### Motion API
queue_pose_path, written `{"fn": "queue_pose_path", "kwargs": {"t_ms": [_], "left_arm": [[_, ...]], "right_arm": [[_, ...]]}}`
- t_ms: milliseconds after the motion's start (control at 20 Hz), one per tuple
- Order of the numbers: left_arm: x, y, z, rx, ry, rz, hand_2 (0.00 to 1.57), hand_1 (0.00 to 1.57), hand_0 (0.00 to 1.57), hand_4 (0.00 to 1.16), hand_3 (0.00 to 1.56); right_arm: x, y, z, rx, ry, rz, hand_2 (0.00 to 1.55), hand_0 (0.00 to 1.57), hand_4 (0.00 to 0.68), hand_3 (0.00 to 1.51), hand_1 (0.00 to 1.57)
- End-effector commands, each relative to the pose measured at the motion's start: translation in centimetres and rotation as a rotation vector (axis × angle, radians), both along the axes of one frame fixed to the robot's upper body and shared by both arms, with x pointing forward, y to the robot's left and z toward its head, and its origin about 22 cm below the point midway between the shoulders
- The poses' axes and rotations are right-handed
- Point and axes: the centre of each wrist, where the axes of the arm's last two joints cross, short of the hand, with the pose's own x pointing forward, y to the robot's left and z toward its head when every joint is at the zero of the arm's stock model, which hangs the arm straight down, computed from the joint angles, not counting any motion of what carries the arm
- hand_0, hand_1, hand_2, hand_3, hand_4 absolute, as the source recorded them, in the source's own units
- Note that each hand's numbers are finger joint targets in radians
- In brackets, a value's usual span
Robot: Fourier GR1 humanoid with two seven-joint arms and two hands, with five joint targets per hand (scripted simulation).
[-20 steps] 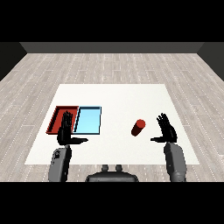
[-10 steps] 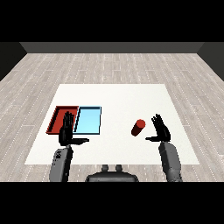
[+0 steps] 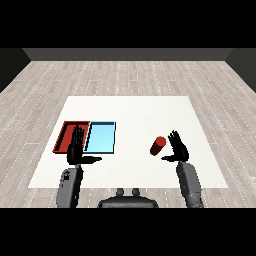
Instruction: Pick the red can and put it in the red box
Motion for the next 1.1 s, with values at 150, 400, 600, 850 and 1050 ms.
{"fn": "queue_pose_path", "kwargs": {"t_ms": [150, 400, 600, 850, 1050], "left_arm": [[-0.5, 1.1, 0.7, -0.015, 0.000, -0.017, 0.00, 0.00, 0.00, 0.00, 0.00], [-1.1, 1.0, -0.4, -0.009, -0.031, -0.015, 0.00, 0.00, 0.00, 0.00, 0.00], [0.8, 0.1, -1.8, -0.019, -0.018, -0.023, 0.00, 0.00, 0.00, 0.00, 0.00], [-0.9, 0.6, -1.6, -0.013, -0.010, -0.014, 0.00, 0.00, 0.00, 0.00, 0.00], [-0.8, 0.2, 0.3, -0.016, -0.012, -0.031, 0.00, 0.00, 0.00, 0.00, 0.00]], "right_arm": [[0.1, 0.2, 1.0, 0.028, 0.025, 0.020, 0.00, 0.00, 0.000, 0.00, 0.00], [2.9, 3.0, 0.0, 0.014, 0.020, 0.024, 0.00, 0.00, 0.000, 0.00, 0.00], [1.6, 2.1, -2.7, 0.011, 0.051, 0.017, 0.00, 0.00, 0.000, 0.00, 0.00], [2.0, 1.5, -1.2, -0.005, 0.069, -0.018, 0.00, 0.00, 0.000, 0.00, 0.00], [4.7, 3.7, -0.5, -0.001, 0.071, 0.000, 0.00, 0.00, 0.000, 0.00, 0.00]]}}
